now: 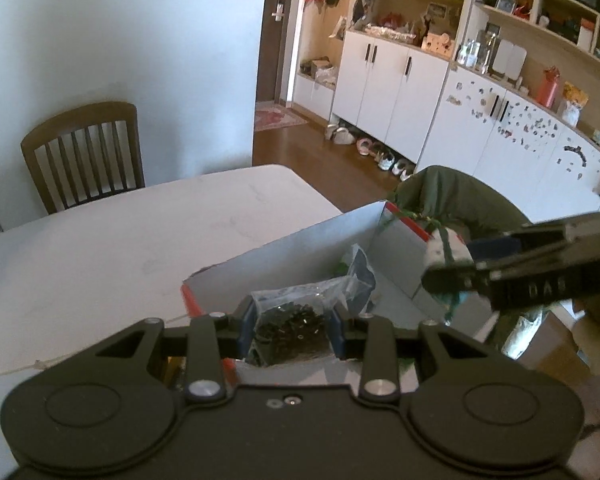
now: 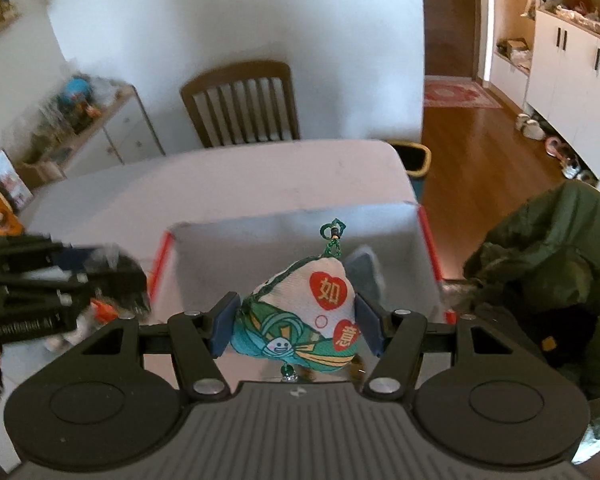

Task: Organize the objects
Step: 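Carry the dark-item bag and plush charm into the red shoebox with both tools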

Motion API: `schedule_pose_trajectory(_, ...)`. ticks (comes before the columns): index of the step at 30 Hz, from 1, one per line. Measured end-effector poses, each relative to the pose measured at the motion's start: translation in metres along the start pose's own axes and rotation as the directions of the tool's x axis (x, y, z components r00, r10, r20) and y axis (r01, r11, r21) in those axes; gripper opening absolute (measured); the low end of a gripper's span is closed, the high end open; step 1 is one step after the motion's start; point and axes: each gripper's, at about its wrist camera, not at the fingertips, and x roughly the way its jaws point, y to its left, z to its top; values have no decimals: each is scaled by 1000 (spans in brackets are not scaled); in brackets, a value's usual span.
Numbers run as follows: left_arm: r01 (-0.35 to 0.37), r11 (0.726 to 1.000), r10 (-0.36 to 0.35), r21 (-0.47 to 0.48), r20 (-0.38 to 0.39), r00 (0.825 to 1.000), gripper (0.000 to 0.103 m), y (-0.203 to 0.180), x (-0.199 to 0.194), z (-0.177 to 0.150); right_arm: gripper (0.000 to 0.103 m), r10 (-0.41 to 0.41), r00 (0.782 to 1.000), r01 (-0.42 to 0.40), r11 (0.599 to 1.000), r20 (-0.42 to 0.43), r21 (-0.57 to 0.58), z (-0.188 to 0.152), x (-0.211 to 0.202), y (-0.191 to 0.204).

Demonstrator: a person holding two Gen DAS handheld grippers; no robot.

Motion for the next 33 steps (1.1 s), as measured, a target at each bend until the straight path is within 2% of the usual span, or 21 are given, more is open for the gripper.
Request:
schedule_pose_trajectory(11,-89,995,93,51,-95,991,35,-24,80,11,62,-44,992,26,988,-115,-151,-20,48,-7)
schedule_pose_trajectory(22,-155,985,168,74,-222,960,35,-23,135,3,62,-43,980,-4,972,-195,-236,-28,77,-6)
schedule_pose_trajectory(30,-168,977,199,130,-290,936,35,-29,156,-1,63,-44,965,-25,966,-257,-257,-33,97,-8)
schedule_pose_trajectory(33,-167,979,196,116,-315,929,35,-28,162,1,63,-49,963,-25,963,-266,-269,-33,101,-7)
